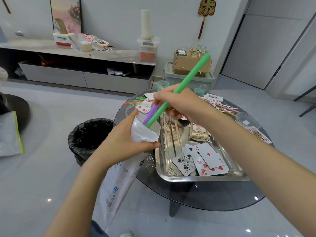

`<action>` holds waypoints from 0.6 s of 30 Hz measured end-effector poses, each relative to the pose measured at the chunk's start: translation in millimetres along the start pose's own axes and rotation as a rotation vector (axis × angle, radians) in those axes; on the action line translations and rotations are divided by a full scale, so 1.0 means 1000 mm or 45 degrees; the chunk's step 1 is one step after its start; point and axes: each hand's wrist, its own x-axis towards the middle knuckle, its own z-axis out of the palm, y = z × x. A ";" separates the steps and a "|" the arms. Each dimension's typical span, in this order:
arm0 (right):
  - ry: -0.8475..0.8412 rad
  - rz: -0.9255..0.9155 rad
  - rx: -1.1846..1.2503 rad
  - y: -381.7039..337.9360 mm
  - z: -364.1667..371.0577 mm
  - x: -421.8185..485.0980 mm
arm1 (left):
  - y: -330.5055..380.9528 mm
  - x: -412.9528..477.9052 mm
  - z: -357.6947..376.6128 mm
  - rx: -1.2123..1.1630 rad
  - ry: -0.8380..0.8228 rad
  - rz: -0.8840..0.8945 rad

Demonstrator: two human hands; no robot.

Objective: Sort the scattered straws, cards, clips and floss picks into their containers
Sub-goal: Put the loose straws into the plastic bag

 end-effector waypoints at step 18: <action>0.192 -0.166 0.254 -0.008 -0.002 -0.010 | 0.005 -0.005 -0.004 -0.095 0.001 0.049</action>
